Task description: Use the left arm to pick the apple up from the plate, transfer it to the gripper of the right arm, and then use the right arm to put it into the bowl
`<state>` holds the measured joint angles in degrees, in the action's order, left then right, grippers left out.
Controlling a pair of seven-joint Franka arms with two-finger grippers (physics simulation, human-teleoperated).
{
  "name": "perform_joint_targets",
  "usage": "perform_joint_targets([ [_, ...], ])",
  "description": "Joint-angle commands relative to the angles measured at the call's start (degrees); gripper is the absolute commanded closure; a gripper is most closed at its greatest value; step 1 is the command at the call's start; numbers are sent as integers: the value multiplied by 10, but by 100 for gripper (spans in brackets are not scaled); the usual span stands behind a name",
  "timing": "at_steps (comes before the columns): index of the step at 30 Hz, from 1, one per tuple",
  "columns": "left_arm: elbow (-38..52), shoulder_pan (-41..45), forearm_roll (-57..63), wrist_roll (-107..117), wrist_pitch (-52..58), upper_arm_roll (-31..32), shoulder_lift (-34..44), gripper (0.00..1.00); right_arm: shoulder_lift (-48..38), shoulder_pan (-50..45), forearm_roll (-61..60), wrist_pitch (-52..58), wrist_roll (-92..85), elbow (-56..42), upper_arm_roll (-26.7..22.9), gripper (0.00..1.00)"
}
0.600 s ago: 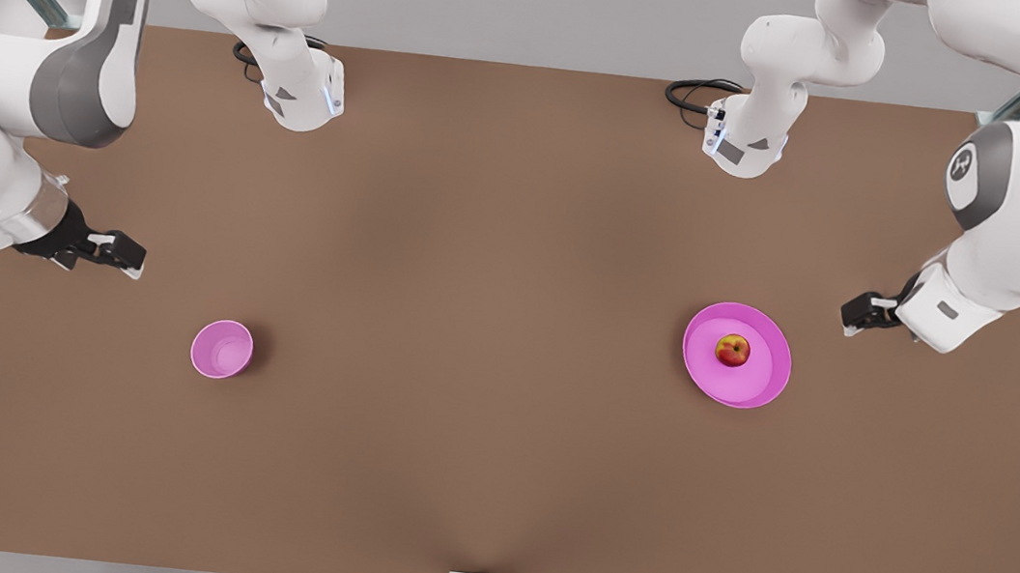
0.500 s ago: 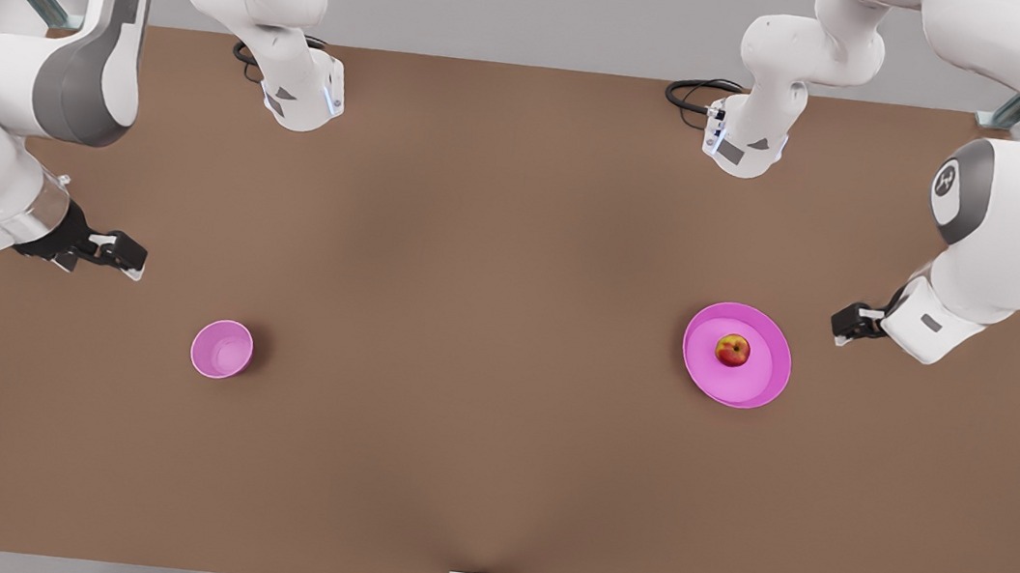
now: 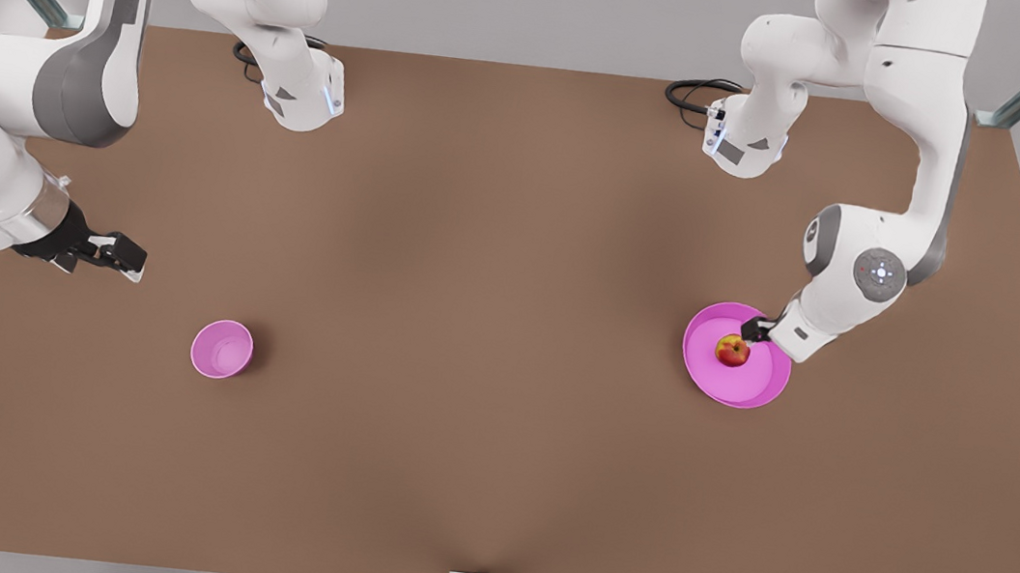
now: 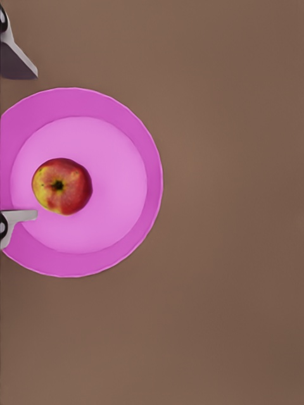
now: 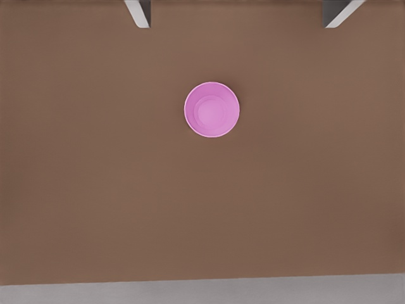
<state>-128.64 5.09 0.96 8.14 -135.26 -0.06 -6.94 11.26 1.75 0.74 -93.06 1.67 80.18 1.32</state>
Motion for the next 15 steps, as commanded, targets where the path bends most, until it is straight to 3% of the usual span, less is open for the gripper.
perform_joint_targets([
  [1, -10, 5, 0, 71, -107, 1, -6, 0, 0, 2, 0, 0, -1, 0, 0, 0],
  [15, -62, 17, 1, 90, -165, 0, -65, 0, 0, 4, 0, 0, -3, 1, 0, 0],
])
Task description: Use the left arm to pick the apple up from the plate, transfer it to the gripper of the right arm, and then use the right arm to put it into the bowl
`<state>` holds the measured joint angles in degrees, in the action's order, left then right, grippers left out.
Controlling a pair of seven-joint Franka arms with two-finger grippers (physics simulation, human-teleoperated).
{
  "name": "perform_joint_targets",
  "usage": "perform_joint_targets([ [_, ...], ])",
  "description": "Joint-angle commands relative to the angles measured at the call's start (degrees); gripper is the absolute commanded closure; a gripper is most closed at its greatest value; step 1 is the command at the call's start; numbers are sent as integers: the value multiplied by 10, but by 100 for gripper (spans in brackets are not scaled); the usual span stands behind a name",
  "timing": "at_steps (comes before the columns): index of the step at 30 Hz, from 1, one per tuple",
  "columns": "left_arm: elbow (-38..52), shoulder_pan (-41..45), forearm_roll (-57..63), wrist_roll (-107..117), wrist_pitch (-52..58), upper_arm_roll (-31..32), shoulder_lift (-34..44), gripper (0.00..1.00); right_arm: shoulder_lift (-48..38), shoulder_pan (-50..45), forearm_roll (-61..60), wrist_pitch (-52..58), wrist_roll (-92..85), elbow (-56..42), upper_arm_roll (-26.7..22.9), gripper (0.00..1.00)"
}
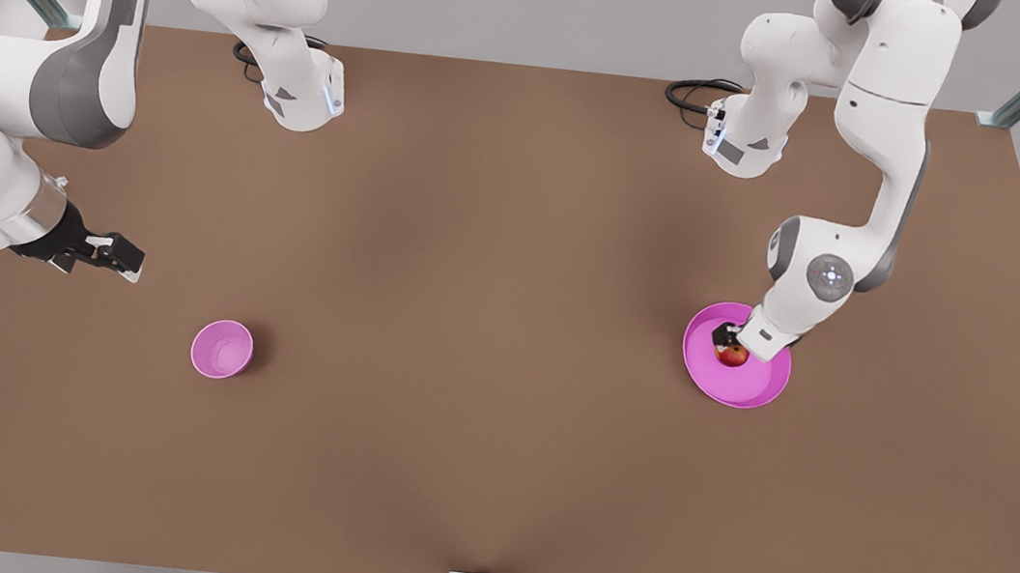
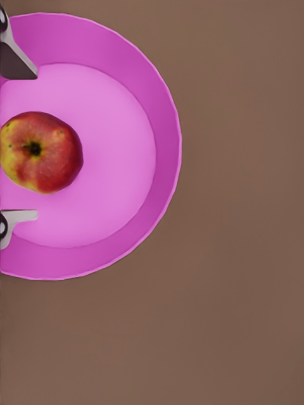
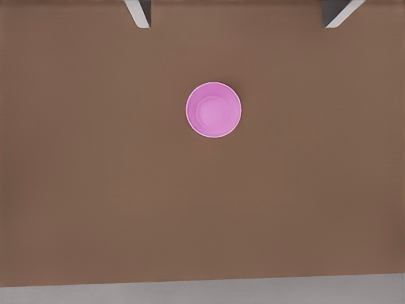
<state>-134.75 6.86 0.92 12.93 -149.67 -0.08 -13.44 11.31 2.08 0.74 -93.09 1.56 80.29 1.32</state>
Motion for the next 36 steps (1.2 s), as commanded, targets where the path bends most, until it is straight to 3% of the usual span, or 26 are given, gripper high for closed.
perform_joint_targets([
  [1, -2, -1, 1, 42, -21, 0, -7, 0, -1, 0, 0, 0, -1, 0, 0, 0],
  [15, -14, 3, 1, 41, -67, 1, -76, 0, -1, -1, 0, 0, -1, 0, 0, 0],
  [18, -14, 3, 1, 41, -70, 1, -76, 5, -1, -1, 0, 1, -1, 0, 0, 0],
  [22, -14, 3, 1, 41, -70, 1, -77, 21, -2, -1, 0, 1, -2, 0, 0, 0],
  [25, -13, 3, 1, 41, -71, 1, -79, 23, -2, -1, 0, 1, -3, 2, 0, 0],
  [36, -10, 3, 2, 41, -78, 1, -82, 19, -2, -1, 0, 1, -9, 1, 0, 0],
])
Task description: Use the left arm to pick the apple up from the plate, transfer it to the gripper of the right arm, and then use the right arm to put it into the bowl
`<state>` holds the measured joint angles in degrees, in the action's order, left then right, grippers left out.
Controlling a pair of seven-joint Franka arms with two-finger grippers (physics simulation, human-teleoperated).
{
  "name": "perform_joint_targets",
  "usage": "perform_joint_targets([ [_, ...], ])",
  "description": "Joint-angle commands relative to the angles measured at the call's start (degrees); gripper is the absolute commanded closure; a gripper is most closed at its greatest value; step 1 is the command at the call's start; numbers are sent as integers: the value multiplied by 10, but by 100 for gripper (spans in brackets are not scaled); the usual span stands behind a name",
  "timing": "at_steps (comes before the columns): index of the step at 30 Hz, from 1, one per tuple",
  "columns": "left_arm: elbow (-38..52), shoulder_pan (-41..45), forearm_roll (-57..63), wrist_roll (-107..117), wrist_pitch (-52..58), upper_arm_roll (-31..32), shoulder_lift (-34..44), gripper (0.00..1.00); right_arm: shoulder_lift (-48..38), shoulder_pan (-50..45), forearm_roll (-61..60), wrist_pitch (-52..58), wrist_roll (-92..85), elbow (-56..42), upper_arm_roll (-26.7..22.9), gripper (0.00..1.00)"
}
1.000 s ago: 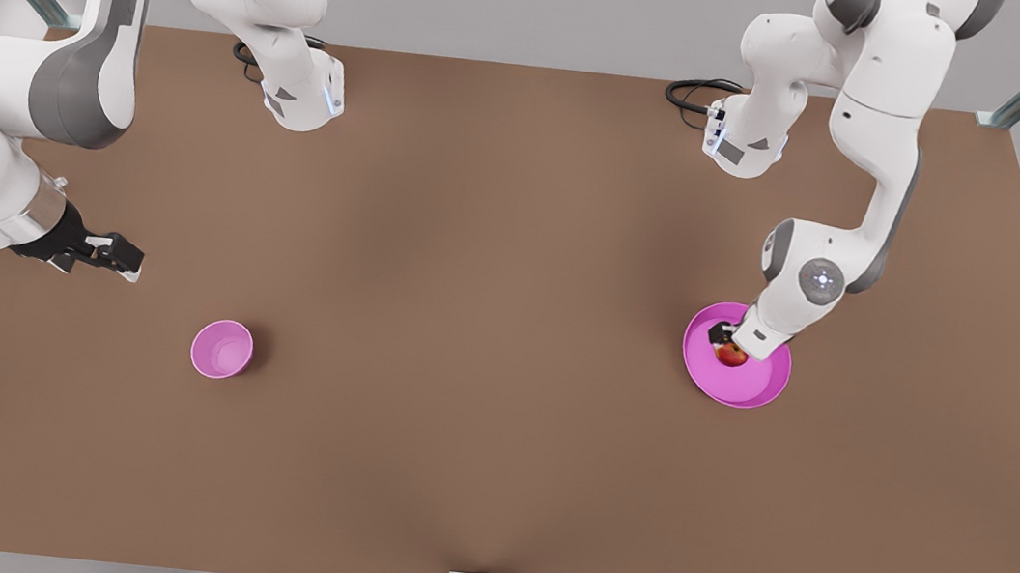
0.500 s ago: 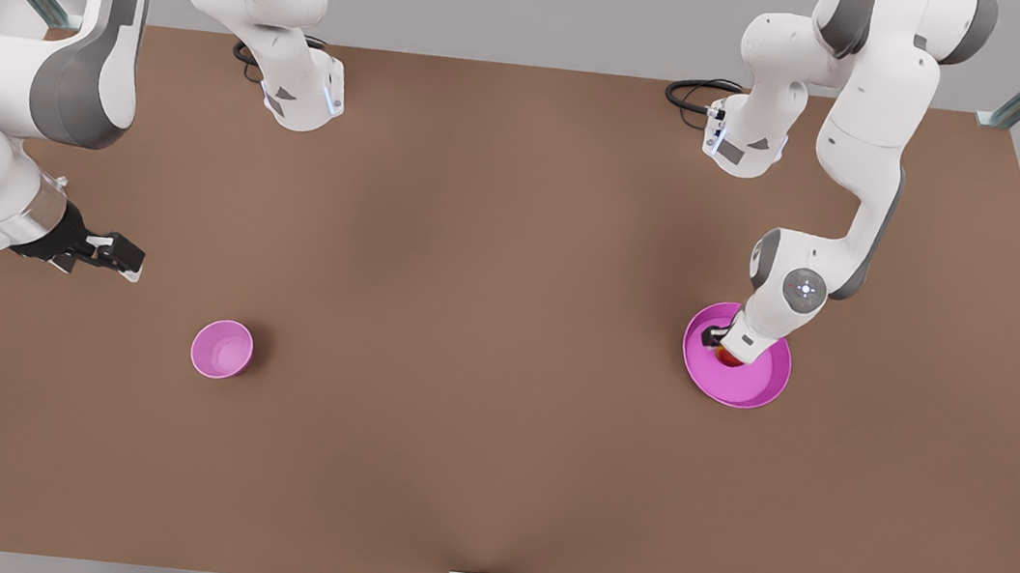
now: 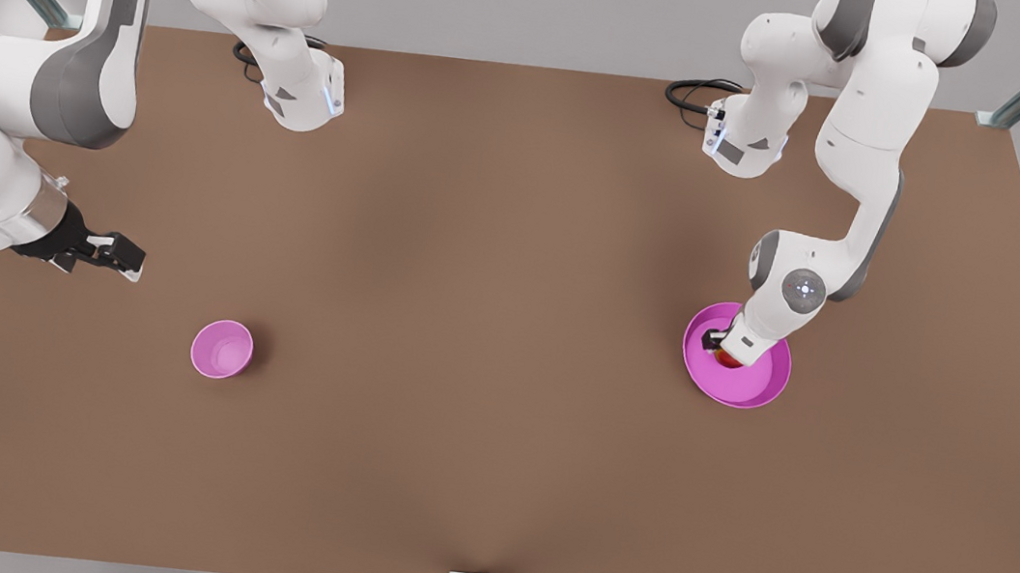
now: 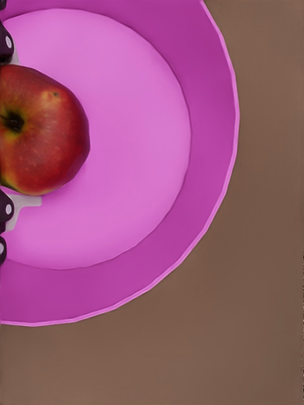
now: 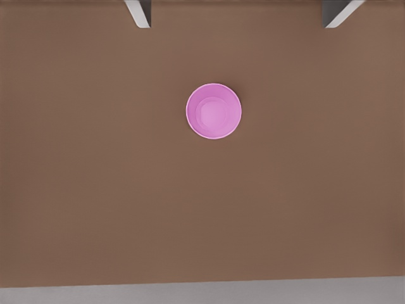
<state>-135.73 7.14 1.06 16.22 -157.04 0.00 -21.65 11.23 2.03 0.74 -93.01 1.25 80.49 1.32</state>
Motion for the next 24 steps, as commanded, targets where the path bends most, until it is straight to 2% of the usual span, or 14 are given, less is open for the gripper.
perform_joint_targets([
  [1, 0, 0, 1, 7, -5, 0, 0, 19, -1, 0, 0, 0, -5, -1, 0, 0],
  [13, 18, 1, 2, 7, -5, 0, -9, 16, -1, -5, 0, 5, -1, 0, 9, 0],
  [15, 18, 1, 2, 7, -5, 0, -9, 22, -2, -3, -1, 5, -5, 0, 11, 0],
  [20, 18, 1, 2, 5, -5, 0, -7, 25, -1, 0, -1, 9, -8, 0, 11, 0],
  [24, 18, 1, 2, 6, 45, 1, 61, 27, -2, 0, -1, 11, -9, 0, 11, 0],
])
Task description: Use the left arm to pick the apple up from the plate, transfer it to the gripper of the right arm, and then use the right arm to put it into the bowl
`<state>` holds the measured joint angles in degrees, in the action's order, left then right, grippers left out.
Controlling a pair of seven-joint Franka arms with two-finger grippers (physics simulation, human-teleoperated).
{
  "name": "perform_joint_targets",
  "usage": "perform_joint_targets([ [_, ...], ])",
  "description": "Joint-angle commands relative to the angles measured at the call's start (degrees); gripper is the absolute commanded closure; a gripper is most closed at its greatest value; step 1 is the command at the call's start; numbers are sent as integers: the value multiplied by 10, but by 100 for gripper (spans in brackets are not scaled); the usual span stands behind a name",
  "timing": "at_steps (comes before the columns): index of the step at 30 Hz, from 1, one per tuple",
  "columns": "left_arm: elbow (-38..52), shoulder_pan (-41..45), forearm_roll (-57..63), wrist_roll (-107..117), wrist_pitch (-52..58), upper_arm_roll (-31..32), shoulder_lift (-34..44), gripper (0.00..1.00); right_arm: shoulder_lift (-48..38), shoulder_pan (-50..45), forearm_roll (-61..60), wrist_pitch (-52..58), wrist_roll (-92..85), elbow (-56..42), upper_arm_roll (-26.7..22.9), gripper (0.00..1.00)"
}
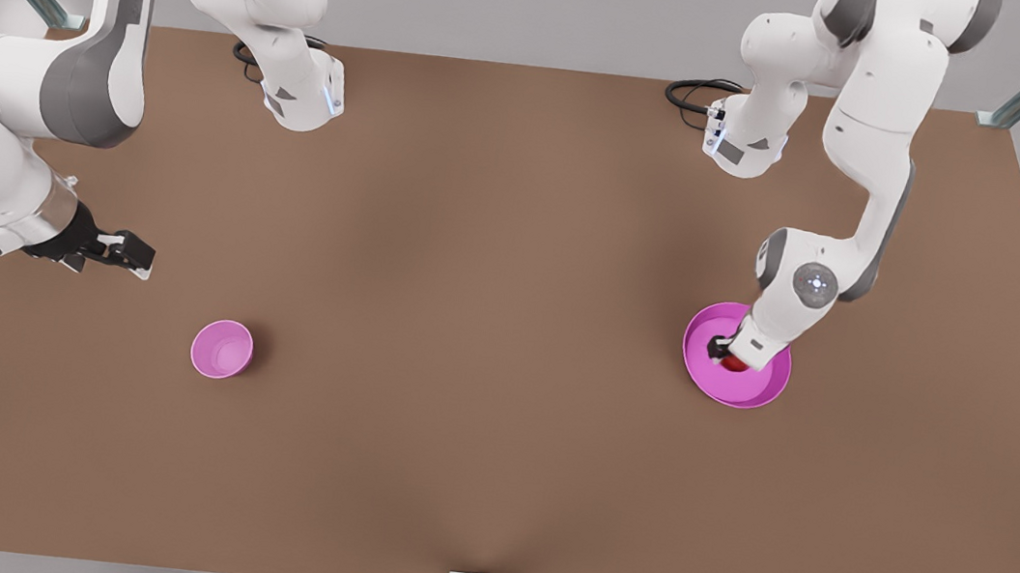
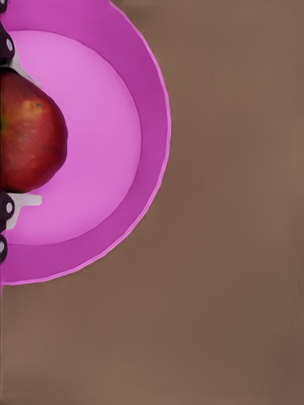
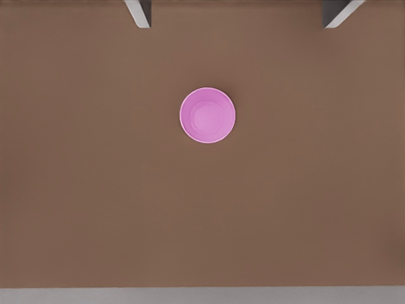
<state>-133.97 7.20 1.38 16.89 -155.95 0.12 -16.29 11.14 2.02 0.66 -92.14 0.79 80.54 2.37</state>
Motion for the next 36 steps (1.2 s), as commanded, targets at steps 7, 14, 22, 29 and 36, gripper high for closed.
perform_joint_targets([
  [7, 111, 4, -231, -199, 95, 209, 69, 30, -23, 9, -33, 42, -12, 23, 17, 0],
  [14, 309, 48, -659, -941, 83, 253, -65, 30, 5, 25, -239, 1, 3, 22, 12, 0],
  [22, 586, 73, -875, -1505, 147, 335, -334, 30, 69, 20, -826, -374, -256, 252, 152, 0],
  [29, 655, 113, -892, -1574, 145, 338, -380, 30, 245, 57, -994, -227, -620, 212, 156, 0],
  [36, 660, 117, -893, -1582, 145, 342, -404, 30, 258, 79, -824, -81, -722, 225, 155, 0],
])
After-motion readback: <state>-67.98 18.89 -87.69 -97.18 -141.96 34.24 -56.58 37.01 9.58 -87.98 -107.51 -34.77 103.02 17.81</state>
